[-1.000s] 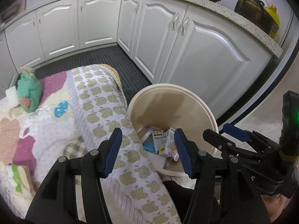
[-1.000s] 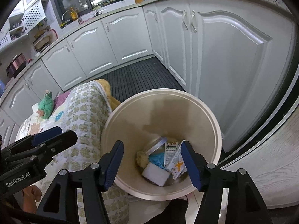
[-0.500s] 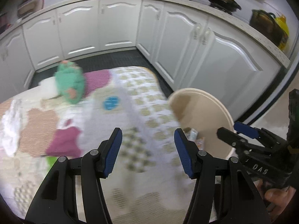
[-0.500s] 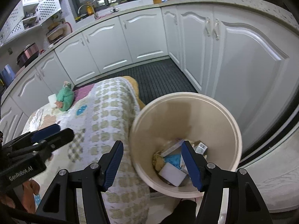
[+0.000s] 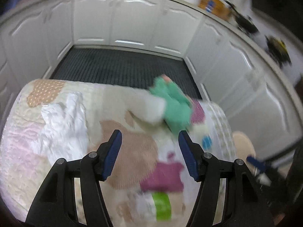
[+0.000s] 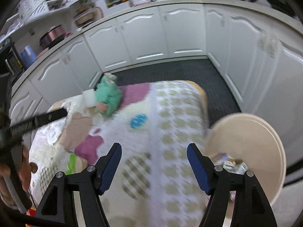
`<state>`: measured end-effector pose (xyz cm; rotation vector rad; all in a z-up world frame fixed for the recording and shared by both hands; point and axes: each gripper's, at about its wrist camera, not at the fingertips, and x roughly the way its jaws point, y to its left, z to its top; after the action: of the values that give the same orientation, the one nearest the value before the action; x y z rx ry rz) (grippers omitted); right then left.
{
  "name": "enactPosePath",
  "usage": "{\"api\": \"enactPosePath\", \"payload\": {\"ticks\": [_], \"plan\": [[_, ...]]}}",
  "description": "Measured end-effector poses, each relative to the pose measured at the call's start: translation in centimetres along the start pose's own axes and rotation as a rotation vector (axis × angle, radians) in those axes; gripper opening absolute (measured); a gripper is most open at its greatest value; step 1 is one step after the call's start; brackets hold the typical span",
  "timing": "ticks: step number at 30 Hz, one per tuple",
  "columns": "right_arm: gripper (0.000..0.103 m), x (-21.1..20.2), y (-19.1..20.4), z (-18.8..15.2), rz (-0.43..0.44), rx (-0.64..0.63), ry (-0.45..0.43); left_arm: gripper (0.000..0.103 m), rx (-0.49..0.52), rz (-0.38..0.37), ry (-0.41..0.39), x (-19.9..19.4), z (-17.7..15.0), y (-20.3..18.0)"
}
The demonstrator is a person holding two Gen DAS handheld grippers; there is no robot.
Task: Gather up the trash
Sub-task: 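Grasp the small white foam piece with the left tool while the right tool grasps the green towel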
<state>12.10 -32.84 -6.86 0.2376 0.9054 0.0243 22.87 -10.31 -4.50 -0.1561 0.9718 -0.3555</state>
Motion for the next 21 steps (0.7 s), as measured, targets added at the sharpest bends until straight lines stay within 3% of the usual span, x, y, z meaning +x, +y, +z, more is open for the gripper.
{"api": "enactPosePath", "payload": {"ticks": [4, 10, 14, 21], "plan": [[0.069, 2.2, 1.4, 2.0, 0.028, -0.026, 0.008, 0.062, -0.137, -0.029, 0.038, 2.5, 2.7, 1.8], [0.069, 4.0, 2.5, 3.5, 0.056, -0.05, 0.017, 0.063, -0.275, -0.051, 0.086, 5.8, 4.1, 2.8], [0.07, 4.8, 2.2, 4.0, 0.066, -0.047, 0.02, 0.07, -0.316, -0.078, 0.075, 6.9, 4.3, 2.7], [0.07, 6.0, 2.2, 4.6, 0.071, -0.042, 0.035, 0.068, -0.314, -0.087, 0.102, 8.4, 3.8, 2.3]]}}
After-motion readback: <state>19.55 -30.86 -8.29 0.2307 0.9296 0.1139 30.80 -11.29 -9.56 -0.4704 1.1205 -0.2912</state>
